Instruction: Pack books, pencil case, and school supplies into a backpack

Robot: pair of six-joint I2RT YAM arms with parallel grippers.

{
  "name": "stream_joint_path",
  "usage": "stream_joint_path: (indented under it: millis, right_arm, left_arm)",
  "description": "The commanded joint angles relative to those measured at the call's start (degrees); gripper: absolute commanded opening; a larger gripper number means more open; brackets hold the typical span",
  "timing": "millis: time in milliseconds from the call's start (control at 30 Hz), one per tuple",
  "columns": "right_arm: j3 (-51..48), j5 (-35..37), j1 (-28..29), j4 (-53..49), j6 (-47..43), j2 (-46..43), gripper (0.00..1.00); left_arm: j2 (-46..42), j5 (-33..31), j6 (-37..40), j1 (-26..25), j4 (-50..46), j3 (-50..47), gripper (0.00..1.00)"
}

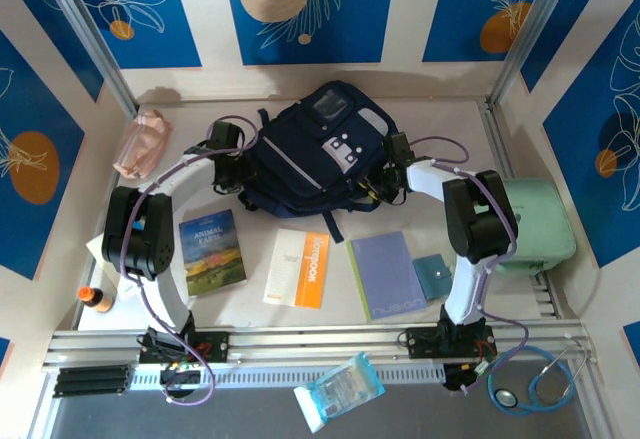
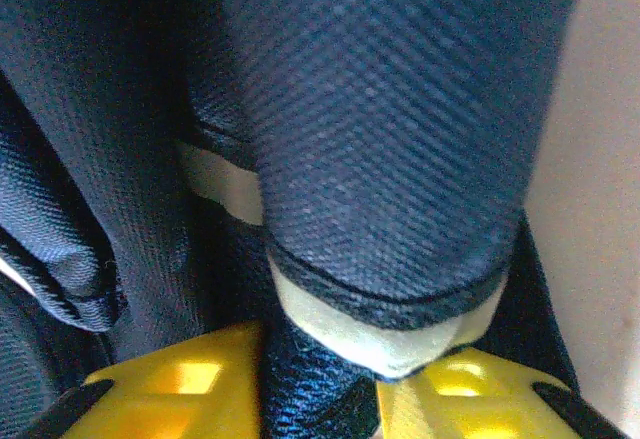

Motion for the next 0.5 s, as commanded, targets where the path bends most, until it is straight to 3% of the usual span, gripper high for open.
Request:
stream_joint_path:
  millis: [0, 33, 67, 333, 467]
  right_arm:
    - [0.71, -3.37, -0.15, 0.80, -0.22, 0.80, 0.10]
    - [0.67, -3.94, -0.30, 0.55, -0.42, 0.40, 0.01]
    - [0.27, -4.60, -0.41, 0.47, -0.52, -0.48, 0.00]
    - [-5.41, -12.57, -0.13, 0.22, -2.16, -13.97, 0.00]
    - [-5.64, -10.12, 1.14, -4.88, -0.87, -18.91, 0.00]
  left_arm:
    - [-1.03, 1.09, -0.34, 0.04, 2.80, 0.89, 0.26]
    - [-0.91, 0.92, -0.19, 0.07, 2.67, 1.23, 0.26]
    - [-0.68, 0.57, 0.18, 0.04, 2.29, 1.61, 0.27]
    - [-0.56, -4.11, 2.04, 0.42, 1.46, 3.53, 0.36]
    - [-4.82, -8.27, 4.02, 0.48, 1.05, 1.70, 0.69]
